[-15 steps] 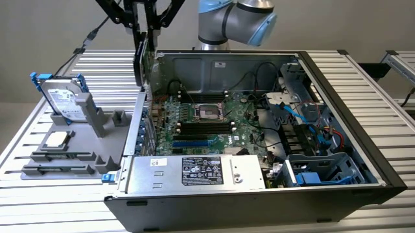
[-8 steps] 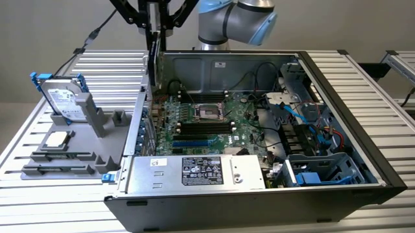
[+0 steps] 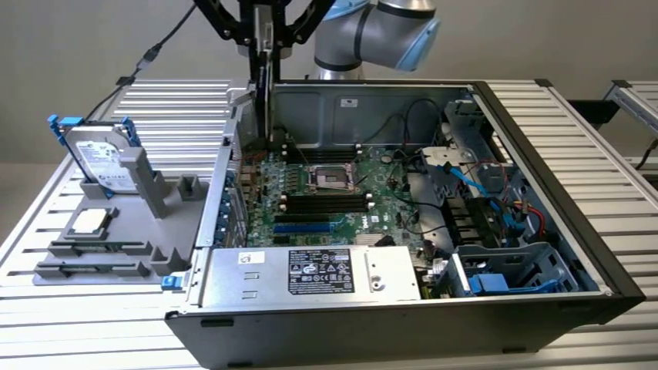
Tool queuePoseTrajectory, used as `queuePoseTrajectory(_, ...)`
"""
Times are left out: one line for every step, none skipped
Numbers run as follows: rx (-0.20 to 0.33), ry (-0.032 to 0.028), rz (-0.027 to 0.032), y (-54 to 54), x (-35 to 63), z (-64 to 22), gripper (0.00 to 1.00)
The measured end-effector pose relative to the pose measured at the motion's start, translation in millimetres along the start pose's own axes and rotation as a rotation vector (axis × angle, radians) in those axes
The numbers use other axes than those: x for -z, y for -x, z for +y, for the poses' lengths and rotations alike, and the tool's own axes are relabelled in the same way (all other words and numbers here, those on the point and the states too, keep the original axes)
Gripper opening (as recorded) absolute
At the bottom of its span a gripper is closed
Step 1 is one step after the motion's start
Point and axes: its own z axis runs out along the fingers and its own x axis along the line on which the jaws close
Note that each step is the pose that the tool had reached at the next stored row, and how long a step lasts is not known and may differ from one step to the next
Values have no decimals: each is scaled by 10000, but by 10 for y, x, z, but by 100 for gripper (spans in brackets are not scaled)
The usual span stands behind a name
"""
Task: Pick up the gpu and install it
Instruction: 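Pick up the gpu and move the gpu toward the slot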
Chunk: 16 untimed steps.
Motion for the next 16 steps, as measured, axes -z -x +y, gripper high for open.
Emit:
queuePoseTrajectory(22,-2,-1,21,-3,0,27)
queuePoseTrajectory(47,-3,-1,44,-9,0,27)
queuePoseTrajectory(71,-7,-1,64,-15,1,27)
queuePoseTrajectory(97,-11,-1,83,-21,2,27)
queuePoseTrajectory(125,-16,-1,103,-29,3,27)
queuePoseTrajectory(152,-22,-1,122,-37,4,27)
queuePoseTrajectory(176,-27,-2,142,-47,6,27)
queuePoseTrajectory(194,-33,-3,162,-58,10,27)
queuePoseTrajectory(205,-42,-5,185,-71,20,27)
queuePoseTrajectory(210,-46,-9,211,-83,32,27)
queuePoseTrajectory(212,-50,-11,239,-94,47,27)
queuePoseTrajectory(211,-54,-16,267,-104,68,27)
queuePoseTrajectory(211,-57,-21,294,-113,90,27)
queuePoseTrajectory(211,-59,-28,319,-122,114,27)
queuePoseTrajectory(211,-63,-36,343,-131,140,27)
queuePoseTrajectory(211,-68,-44,363,-139,165,27)
